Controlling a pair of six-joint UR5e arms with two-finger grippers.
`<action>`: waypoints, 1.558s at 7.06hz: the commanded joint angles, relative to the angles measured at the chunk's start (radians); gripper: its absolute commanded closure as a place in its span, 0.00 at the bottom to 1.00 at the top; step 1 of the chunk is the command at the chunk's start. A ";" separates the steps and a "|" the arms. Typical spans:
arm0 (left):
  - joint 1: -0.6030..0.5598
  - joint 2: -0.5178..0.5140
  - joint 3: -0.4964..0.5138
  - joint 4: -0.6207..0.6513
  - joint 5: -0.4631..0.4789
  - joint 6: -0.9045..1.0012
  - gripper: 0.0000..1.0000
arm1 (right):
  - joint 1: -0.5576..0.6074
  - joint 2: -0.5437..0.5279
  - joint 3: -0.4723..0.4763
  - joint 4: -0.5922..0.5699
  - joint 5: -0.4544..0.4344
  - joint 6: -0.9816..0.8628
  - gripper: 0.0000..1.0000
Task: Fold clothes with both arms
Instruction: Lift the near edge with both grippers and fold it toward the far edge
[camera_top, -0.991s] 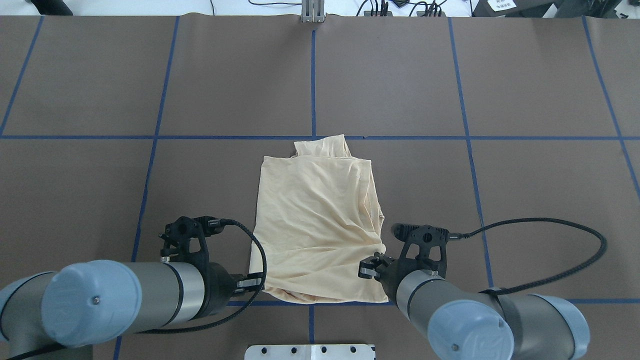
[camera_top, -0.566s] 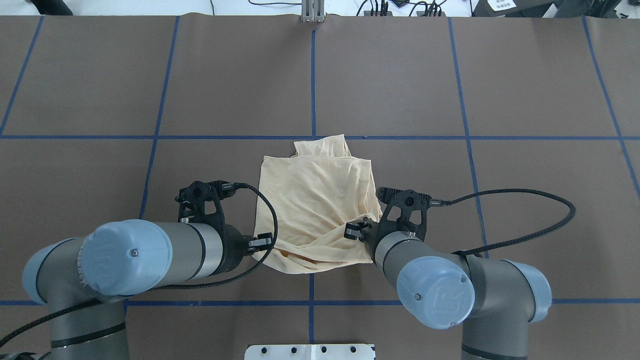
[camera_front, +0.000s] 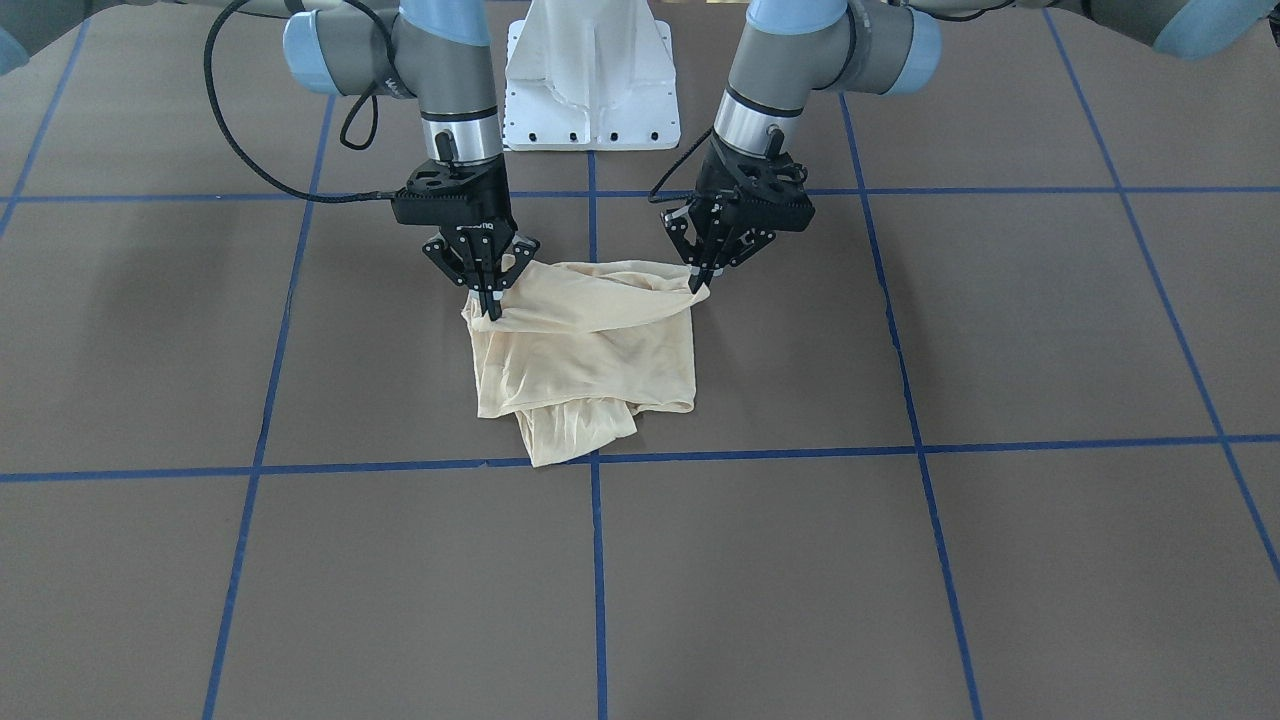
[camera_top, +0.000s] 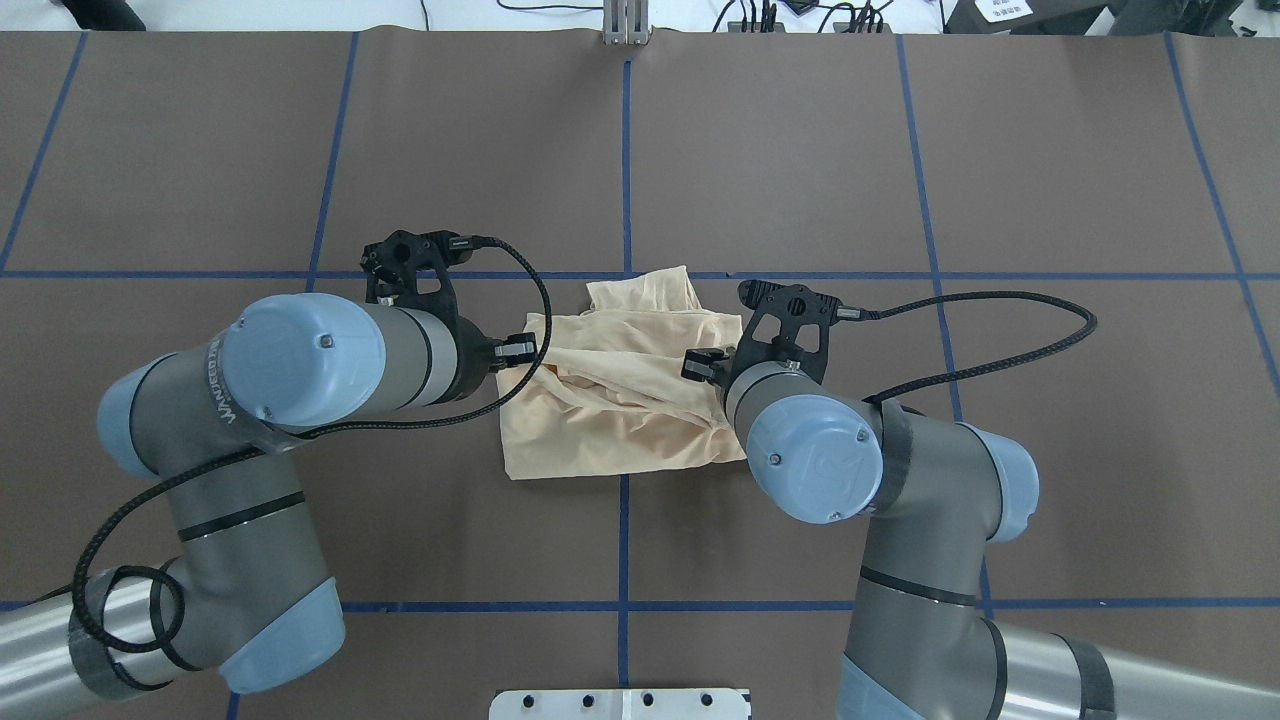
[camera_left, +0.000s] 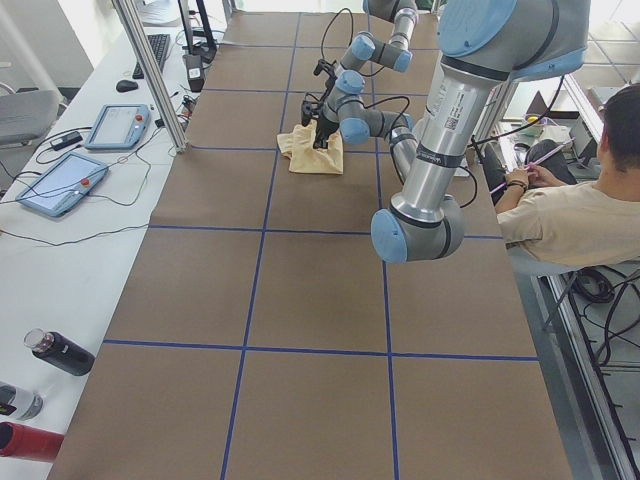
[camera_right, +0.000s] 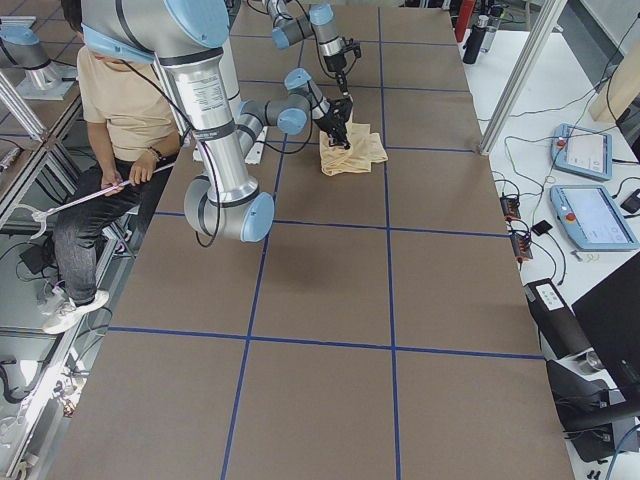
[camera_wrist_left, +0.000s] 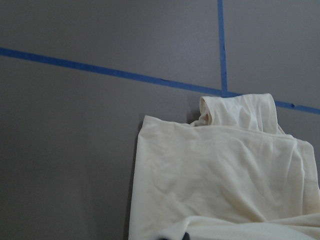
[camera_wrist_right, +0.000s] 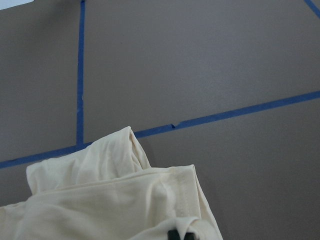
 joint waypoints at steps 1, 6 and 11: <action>-0.035 -0.035 0.095 -0.006 0.002 0.042 1.00 | 0.035 0.044 -0.073 0.004 0.008 -0.017 1.00; -0.048 -0.076 0.198 -0.112 0.010 0.076 0.00 | 0.154 0.119 -0.119 -0.002 0.232 -0.072 0.00; -0.095 0.028 0.078 -0.115 -0.070 0.274 0.00 | 0.037 0.111 -0.088 -0.056 0.140 -0.103 0.23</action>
